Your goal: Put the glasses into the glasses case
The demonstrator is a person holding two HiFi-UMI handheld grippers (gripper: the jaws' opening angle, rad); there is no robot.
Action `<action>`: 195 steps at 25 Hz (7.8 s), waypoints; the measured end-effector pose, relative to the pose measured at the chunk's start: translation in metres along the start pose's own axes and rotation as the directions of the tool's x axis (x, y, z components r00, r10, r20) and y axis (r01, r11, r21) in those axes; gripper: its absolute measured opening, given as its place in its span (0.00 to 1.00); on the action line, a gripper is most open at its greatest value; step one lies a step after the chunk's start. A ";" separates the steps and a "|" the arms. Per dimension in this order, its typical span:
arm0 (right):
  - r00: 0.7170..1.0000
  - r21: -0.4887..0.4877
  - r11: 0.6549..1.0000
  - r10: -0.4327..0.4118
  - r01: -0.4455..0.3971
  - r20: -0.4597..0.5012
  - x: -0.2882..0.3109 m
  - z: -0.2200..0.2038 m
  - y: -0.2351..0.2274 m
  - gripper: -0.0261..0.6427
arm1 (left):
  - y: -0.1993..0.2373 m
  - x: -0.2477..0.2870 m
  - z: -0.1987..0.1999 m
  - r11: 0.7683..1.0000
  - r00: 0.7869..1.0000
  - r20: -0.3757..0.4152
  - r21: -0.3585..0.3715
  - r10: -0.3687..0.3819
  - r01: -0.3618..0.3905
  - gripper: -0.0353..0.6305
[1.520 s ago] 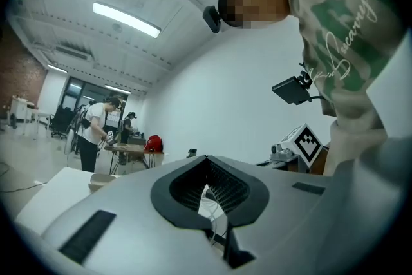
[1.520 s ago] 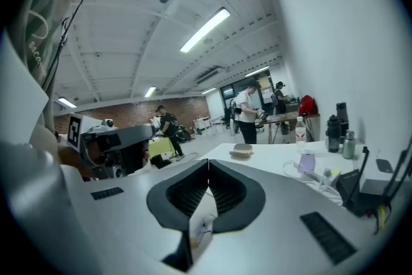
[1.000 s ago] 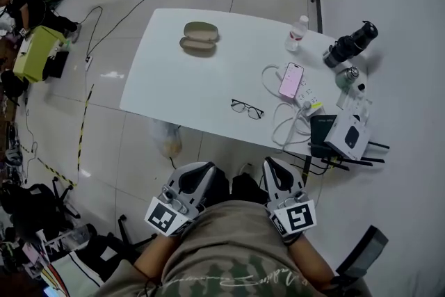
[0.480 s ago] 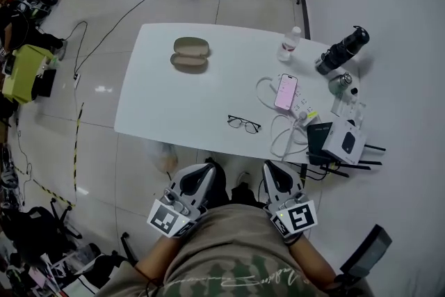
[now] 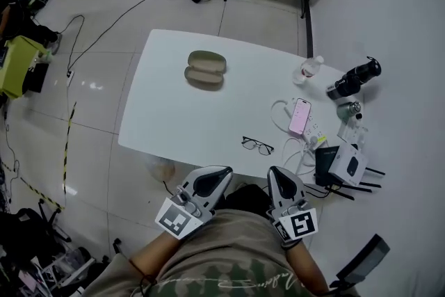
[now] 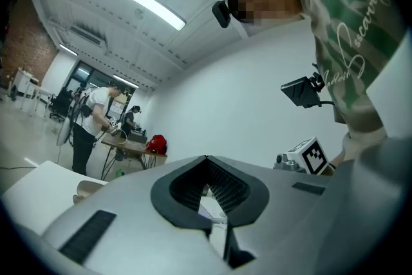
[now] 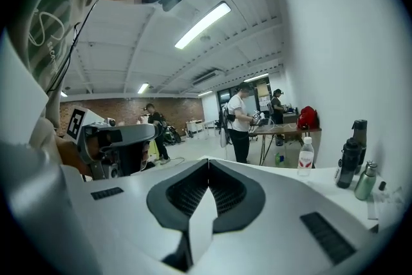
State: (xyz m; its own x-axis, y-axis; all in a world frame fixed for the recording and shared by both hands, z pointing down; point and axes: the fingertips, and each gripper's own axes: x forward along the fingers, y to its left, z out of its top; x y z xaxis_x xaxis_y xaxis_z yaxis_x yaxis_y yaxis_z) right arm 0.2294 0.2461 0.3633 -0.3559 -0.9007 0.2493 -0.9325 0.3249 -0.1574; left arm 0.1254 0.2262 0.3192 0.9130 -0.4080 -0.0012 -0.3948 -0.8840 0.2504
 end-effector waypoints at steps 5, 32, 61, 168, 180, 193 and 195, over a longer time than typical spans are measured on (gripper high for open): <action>0.998 0.010 1.000 -0.026 0.027 -0.056 0.017 -0.011 -0.010 0.06 | 0.023 0.004 -0.009 0.997 0.999 -0.023 -0.067 0.024 -0.025 0.05; 0.763 -0.192 0.908 0.182 -0.372 -0.620 0.076 -0.153 -0.067 0.06 | 0.056 0.082 -0.012 0.957 0.962 -0.009 0.105 0.274 -0.272 0.05; 0.507 -0.217 0.739 0.192 -0.638 -0.840 0.104 -0.258 -0.091 0.11 | 0.077 0.091 -0.032 0.897 0.897 -0.060 0.103 0.437 -0.430 0.05; 0.504 -0.362 0.679 0.014 -0.638 -0.863 0.133 -0.258 -0.045 0.07 | 0.134 -0.040 0.024 0.917 0.916 0.039 -0.013 0.399 -0.399 0.05; 0.493 -0.310 0.689 0.078 -0.655 -0.867 0.132 -0.268 -0.038 0.07 | 0.120 -0.020 0.018 0.912 0.913 0.007 0.033 0.408 -0.408 0.05; 0.523 -0.323 0.743 0.042 -0.586 -0.851 0.139 -0.266 -0.030 0.07 | 0.138 -0.017 0.034 0.949 0.952 0.016 0.072 0.306 -0.306 0.05; 0.517 -0.314 0.752 0.041 -0.579 -0.855 0.141 -0.265 -0.027 0.07 | 0.143 -0.019 0.036 0.952 0.954 0.023 0.071 0.297 -0.298 0.05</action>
State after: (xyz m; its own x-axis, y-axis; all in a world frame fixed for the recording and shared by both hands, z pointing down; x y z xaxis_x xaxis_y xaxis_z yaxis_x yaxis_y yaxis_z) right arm 0.1882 0.1870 0.6561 -0.2746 -0.2056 0.9393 -0.5144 0.8567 0.0372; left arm 0.0478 0.0996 0.3205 0.7516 -0.6576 0.0515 -0.6554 -0.7358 0.1702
